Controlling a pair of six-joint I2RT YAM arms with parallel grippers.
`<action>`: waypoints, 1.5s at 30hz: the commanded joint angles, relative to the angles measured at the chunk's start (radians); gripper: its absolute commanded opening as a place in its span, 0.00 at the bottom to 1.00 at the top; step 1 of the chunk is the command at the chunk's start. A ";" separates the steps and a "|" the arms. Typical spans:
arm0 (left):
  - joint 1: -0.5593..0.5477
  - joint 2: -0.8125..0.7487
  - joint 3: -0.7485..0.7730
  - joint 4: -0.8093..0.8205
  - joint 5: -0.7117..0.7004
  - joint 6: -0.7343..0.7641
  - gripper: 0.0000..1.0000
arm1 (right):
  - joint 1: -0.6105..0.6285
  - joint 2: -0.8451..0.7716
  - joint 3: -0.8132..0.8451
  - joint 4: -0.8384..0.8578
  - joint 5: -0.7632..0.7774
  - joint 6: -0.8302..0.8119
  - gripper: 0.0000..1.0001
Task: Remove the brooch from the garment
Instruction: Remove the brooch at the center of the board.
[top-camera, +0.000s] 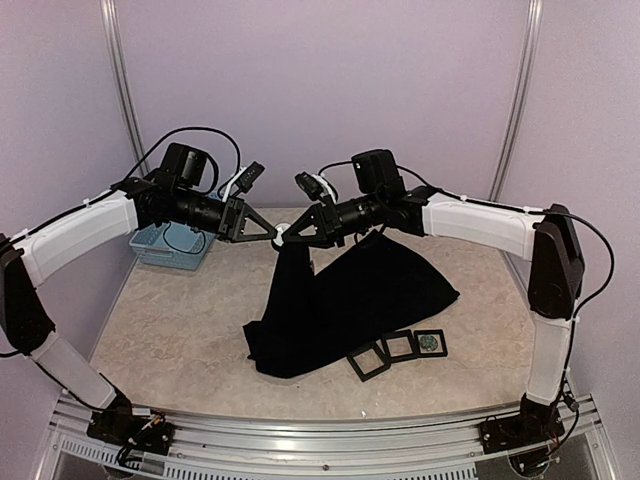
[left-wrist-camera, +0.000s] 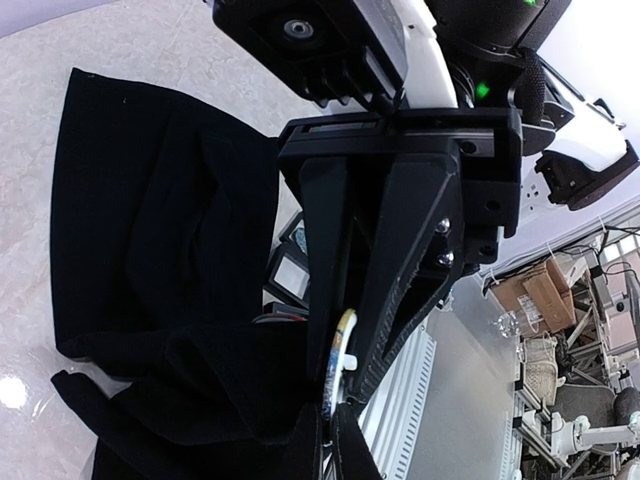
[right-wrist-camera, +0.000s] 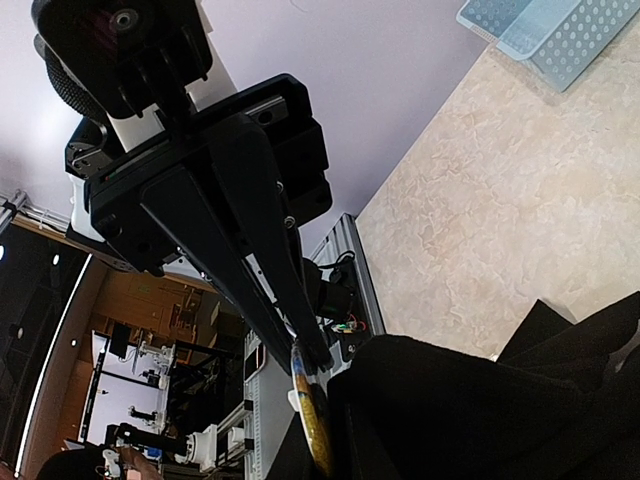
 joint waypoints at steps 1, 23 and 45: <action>-0.050 -0.021 -0.012 0.135 0.225 -0.006 0.00 | 0.013 0.034 -0.018 0.063 0.137 0.005 0.10; 0.063 -0.068 -0.196 0.127 0.169 -0.007 0.00 | -0.023 -0.171 -0.162 0.189 0.121 -0.077 0.47; 0.071 0.006 -0.125 -0.011 -0.067 -0.093 0.00 | 0.119 -0.166 -0.232 -0.093 0.521 -0.441 0.49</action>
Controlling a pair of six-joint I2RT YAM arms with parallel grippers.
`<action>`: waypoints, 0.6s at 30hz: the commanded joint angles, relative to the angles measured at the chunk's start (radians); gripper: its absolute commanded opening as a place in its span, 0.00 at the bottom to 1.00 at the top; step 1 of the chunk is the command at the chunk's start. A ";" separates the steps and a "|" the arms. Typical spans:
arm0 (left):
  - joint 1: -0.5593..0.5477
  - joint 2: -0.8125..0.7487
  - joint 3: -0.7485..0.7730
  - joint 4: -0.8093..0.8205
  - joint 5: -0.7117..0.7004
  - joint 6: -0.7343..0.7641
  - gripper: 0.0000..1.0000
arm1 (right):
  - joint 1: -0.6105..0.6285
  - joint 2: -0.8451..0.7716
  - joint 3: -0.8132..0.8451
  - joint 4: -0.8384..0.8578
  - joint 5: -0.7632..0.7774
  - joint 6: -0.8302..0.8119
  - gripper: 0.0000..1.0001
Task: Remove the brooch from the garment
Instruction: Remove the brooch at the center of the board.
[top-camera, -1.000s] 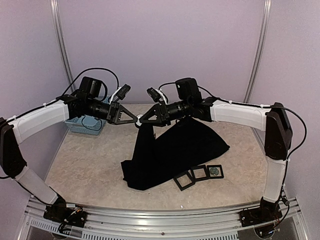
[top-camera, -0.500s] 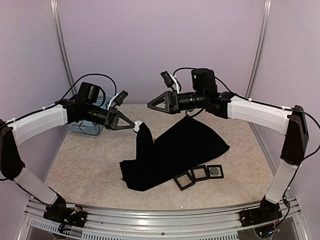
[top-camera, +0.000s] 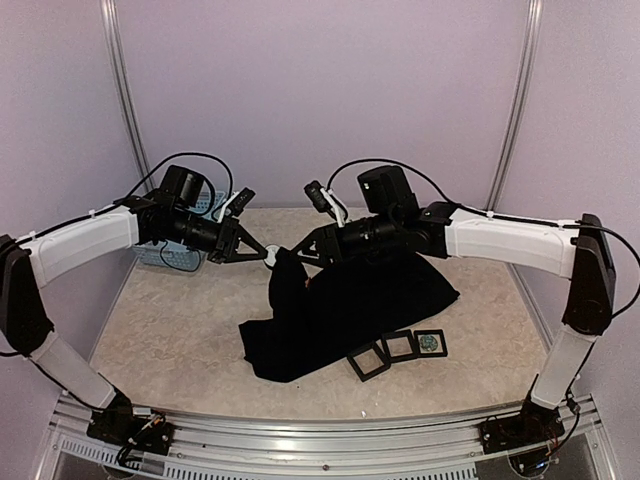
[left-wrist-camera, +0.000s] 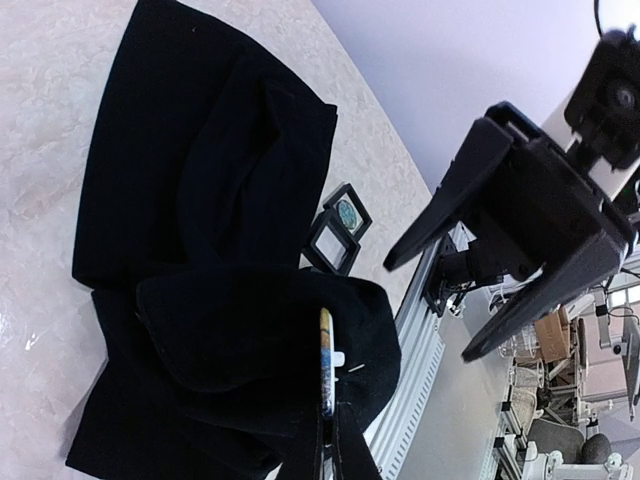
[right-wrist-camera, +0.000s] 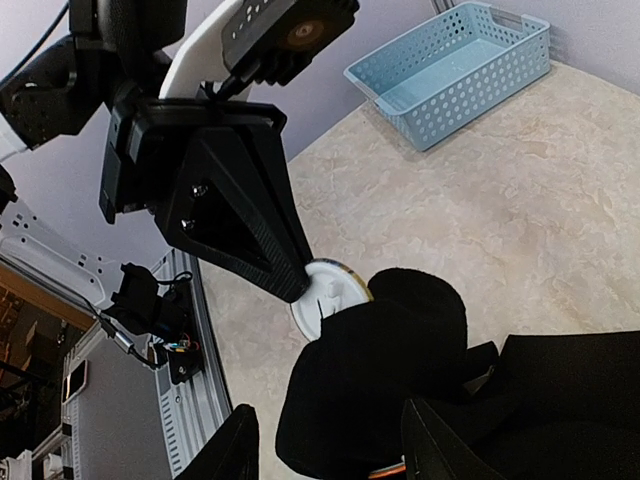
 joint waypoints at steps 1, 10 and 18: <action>0.007 0.028 0.038 -0.064 -0.043 -0.009 0.00 | 0.043 0.060 0.024 -0.086 0.041 -0.081 0.49; -0.006 0.053 0.089 -0.245 -0.155 0.095 0.00 | 0.062 0.088 0.049 -0.148 0.094 -0.122 0.45; -0.054 0.094 0.128 -0.408 -0.299 0.167 0.00 | 0.075 0.105 0.069 -0.173 0.109 -0.146 0.42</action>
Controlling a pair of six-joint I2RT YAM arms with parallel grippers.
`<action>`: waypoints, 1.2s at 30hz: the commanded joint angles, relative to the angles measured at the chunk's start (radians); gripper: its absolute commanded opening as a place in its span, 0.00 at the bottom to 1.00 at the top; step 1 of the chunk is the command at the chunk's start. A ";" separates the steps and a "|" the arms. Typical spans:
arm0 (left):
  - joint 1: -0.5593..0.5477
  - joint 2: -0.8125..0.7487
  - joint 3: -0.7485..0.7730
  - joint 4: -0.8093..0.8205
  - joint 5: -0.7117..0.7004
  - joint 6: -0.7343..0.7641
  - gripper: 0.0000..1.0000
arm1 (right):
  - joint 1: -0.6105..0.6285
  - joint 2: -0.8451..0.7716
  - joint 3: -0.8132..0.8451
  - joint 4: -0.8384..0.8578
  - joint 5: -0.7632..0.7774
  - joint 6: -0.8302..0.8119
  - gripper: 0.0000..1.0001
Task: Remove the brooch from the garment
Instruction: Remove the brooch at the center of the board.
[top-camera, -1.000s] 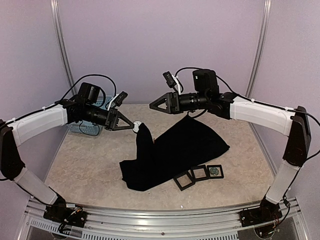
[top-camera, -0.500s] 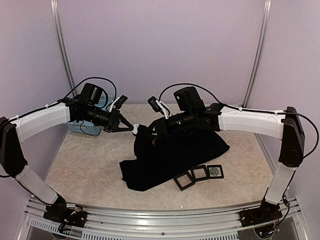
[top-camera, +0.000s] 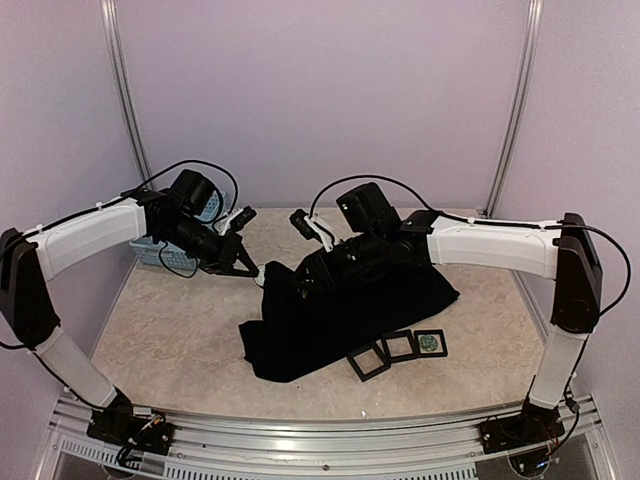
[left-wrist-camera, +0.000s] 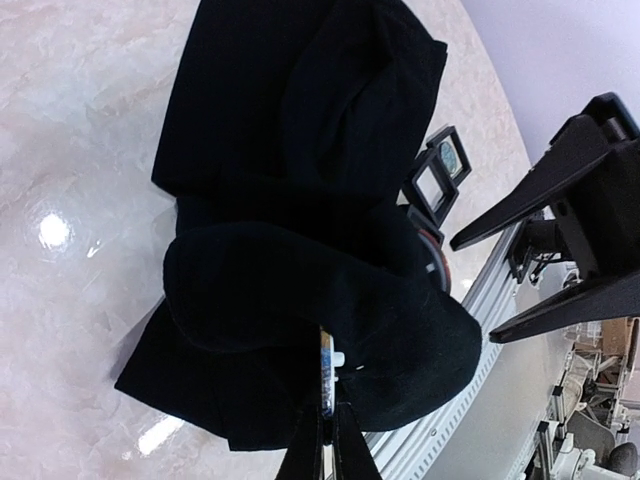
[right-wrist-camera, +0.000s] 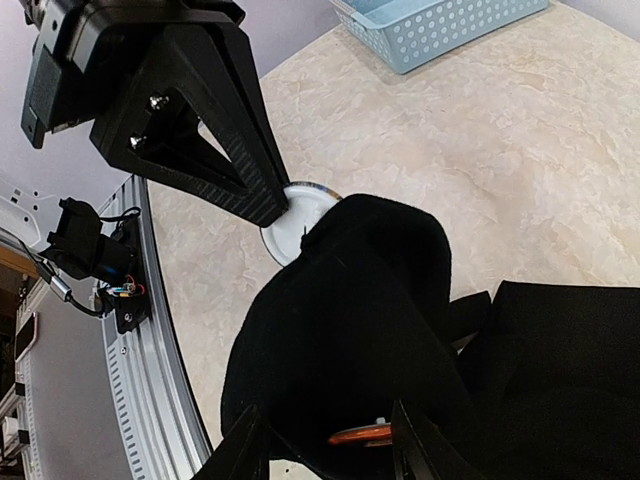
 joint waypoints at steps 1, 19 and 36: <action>-0.033 0.046 0.047 -0.138 -0.106 0.059 0.00 | 0.016 0.028 0.045 -0.037 0.015 -0.030 0.42; -0.103 0.082 0.026 -0.285 -0.280 0.068 0.00 | 0.053 0.062 0.104 -0.082 0.055 -0.066 0.40; -0.092 -0.014 0.003 -0.482 -0.375 0.001 0.00 | 0.061 0.010 0.043 -0.014 0.110 -0.041 0.39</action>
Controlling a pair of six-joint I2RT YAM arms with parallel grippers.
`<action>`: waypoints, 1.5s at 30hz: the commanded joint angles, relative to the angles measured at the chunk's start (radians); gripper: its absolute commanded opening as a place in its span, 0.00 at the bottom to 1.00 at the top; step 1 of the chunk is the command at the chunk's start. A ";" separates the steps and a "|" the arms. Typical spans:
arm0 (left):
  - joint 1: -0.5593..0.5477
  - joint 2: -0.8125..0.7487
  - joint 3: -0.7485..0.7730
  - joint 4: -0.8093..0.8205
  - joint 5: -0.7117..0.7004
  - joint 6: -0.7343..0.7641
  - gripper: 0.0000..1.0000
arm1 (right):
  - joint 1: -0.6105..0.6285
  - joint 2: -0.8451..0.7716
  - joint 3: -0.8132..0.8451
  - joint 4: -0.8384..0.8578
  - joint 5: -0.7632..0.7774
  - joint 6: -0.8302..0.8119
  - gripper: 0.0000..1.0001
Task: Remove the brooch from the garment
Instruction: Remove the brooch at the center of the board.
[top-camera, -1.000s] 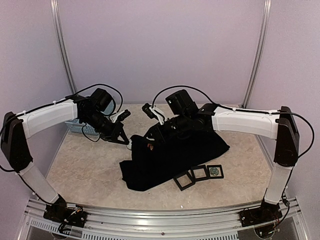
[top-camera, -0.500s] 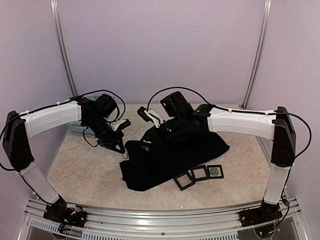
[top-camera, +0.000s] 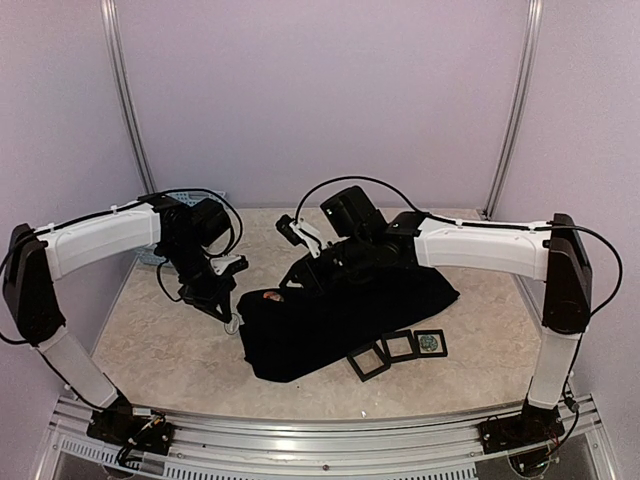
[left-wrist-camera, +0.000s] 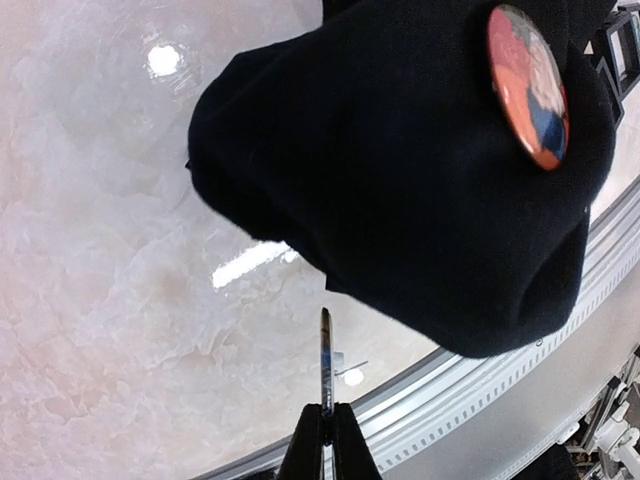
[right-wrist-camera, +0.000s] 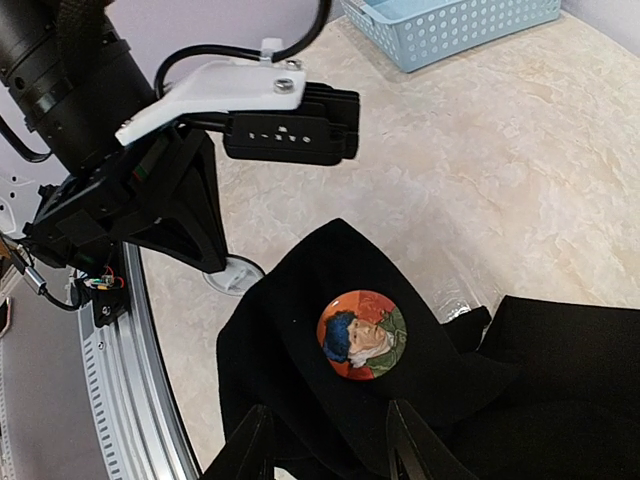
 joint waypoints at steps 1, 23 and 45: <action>0.030 -0.073 0.005 -0.087 -0.052 -0.043 0.00 | 0.011 -0.049 -0.035 0.036 0.044 0.017 0.39; 0.179 -0.185 0.060 0.723 0.572 -0.272 0.00 | -0.191 -0.299 -0.258 0.457 -0.236 0.348 0.45; 0.127 -0.167 -0.031 0.967 0.965 -0.368 0.00 | -0.138 -0.210 -0.089 0.437 -0.494 0.424 0.59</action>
